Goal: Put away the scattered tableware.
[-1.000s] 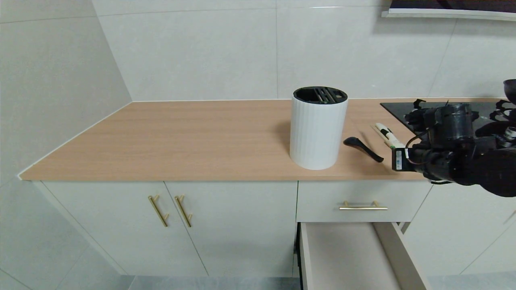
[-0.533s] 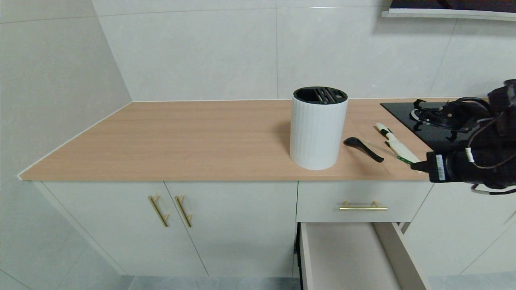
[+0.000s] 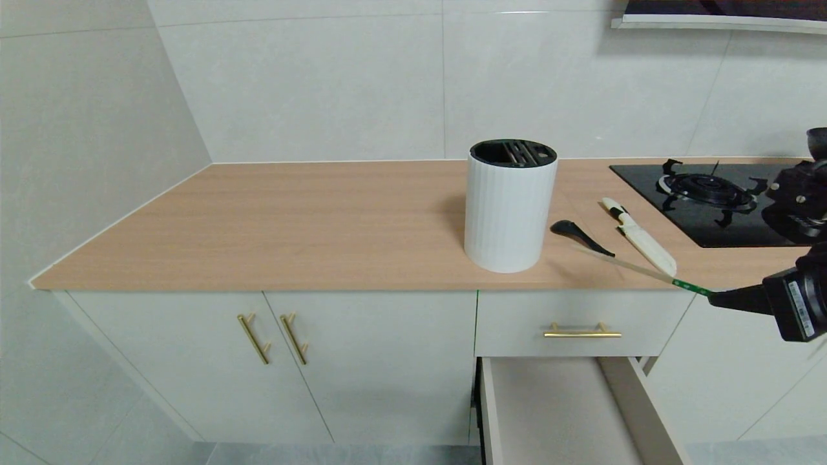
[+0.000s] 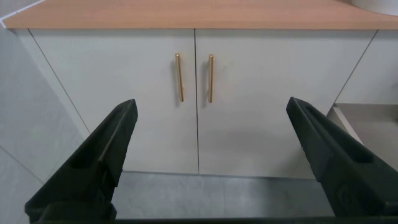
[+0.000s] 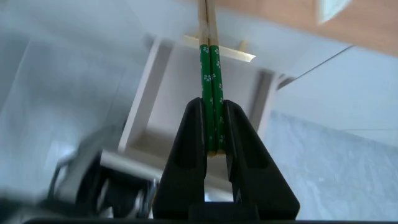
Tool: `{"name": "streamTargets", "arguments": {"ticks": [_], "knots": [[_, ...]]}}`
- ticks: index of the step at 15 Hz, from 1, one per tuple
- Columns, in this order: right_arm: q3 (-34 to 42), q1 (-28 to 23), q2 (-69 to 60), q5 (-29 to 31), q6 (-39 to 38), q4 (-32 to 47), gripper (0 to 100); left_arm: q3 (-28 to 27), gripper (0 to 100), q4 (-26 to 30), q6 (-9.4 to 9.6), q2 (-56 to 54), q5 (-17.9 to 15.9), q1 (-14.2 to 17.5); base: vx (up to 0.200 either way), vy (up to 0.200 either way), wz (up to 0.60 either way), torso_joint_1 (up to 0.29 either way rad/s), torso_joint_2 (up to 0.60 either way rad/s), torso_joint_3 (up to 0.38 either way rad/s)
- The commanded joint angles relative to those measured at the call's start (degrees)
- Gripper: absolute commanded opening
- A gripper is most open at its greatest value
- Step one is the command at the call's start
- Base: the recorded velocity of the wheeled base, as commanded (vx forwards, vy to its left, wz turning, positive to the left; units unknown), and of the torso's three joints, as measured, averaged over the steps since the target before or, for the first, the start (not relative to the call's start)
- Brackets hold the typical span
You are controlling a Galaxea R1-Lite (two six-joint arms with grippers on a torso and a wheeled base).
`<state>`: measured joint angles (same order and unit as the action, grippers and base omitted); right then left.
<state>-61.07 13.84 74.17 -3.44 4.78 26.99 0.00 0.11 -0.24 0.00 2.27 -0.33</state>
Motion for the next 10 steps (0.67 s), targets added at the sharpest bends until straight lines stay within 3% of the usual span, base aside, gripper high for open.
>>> {"name": "streamTargets", "arguments": {"ticks": [1, 10], "knots": [[-0.1, 0.2, -1.0, -1.2, 1.3, 1.9, 0, 0.0, 100, 0.1, -0.02, 0.0, 0.0, 0.0, 0.000, 0.000, 0.00, 0.000, 0.00, 0.000], [1.2, 10.2, -0.3, -1.2, 2.3, 8.2, 0, 0.0, 100, 0.0, -0.02, 0.0, 0.0, 0.0, 0.000, 0.000, 0.00, 0.000, 0.00, 0.000]]}}
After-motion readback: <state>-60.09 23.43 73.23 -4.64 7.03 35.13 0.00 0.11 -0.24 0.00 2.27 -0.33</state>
